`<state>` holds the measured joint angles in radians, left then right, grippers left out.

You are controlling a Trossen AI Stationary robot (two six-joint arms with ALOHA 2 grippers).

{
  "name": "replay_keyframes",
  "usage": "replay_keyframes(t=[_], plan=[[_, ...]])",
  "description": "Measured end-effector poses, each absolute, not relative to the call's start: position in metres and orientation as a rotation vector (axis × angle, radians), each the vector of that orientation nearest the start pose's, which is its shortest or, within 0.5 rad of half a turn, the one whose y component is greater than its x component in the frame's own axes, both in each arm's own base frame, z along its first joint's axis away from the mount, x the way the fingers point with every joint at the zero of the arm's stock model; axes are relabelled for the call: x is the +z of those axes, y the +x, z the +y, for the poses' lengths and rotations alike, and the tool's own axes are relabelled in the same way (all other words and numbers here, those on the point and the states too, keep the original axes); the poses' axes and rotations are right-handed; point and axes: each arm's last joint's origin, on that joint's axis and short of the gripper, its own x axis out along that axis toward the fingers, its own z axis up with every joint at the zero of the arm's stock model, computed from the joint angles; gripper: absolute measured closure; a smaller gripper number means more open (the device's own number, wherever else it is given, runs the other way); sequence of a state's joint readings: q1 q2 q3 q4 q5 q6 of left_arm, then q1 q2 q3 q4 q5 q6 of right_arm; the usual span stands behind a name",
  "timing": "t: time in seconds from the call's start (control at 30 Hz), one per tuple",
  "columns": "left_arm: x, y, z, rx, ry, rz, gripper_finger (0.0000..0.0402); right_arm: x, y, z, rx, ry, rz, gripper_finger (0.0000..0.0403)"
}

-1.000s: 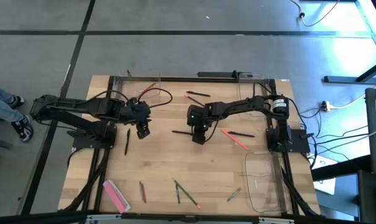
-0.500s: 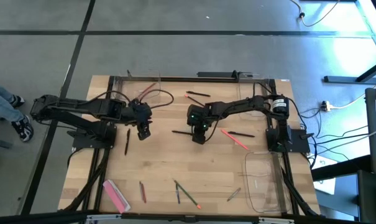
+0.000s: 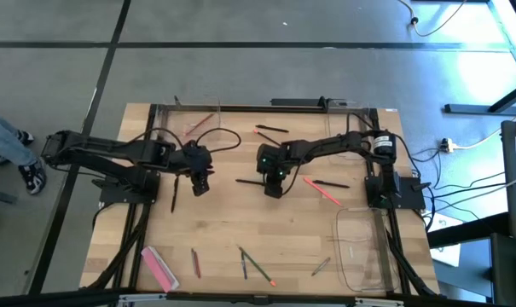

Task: Sort crayons/erasers/pens/pencils in bins
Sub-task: Put the black pen into the top right transparent bin

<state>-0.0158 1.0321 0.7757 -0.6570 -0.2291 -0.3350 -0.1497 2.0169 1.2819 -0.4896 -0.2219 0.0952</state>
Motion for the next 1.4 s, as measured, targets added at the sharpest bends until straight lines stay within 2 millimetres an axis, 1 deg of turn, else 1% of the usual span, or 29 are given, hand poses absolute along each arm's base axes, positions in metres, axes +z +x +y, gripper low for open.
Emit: replay_keyframes(t=[0.17, 0.37, 0.7, 0.9, 1.0, 1.17, 1.27, 1.4], plan=[[0.237, 0.198, 0.003, 0.330, -0.203, 0.831, 0.0327, 0.131, 0.385, -0.052, 0.009, 0.307, 1.211, 0.0327], [0.224, 0.196, 0.003, 0.331, -0.214, 0.834, 0.0327, 0.131, 0.384, -0.050, 0.054, 0.308, 1.216, 0.0327], [0.220, 0.195, 0.003, 0.333, -0.212, 0.846, 0.0327, 0.131, 0.381, -0.047, 0.137, 0.343, 1.236, 0.0333], [0.220, 0.195, 0.003, 0.333, -0.212, 0.846, 0.0327, 0.130, 0.381, -0.041, 0.174, 0.295, 1.251, 0.0332], [0.220, 0.195, 0.003, 0.333, -0.211, 0.846, 0.0327, 0.131, 0.381, -0.037, 0.167, 0.246, 1.254, 0.0322], [0.220, 0.195, 0.003, 0.333, -0.211, 0.846, 0.0327, 0.132, 0.382, -0.028, 0.168, 0.130, 1.255, 0.0289], [0.220, 0.195, 0.003, 0.333, -0.212, 0.846, 0.0327, 0.132, 0.383, -0.023, 0.165, 0.105, 1.258, 0.0269], [0.220, 0.195, 0.003, 0.333, -0.211, 0.846, 0.0327, 0.133, 0.383, -0.020, 0.175, 0.100, 1.261, 0.0257]])
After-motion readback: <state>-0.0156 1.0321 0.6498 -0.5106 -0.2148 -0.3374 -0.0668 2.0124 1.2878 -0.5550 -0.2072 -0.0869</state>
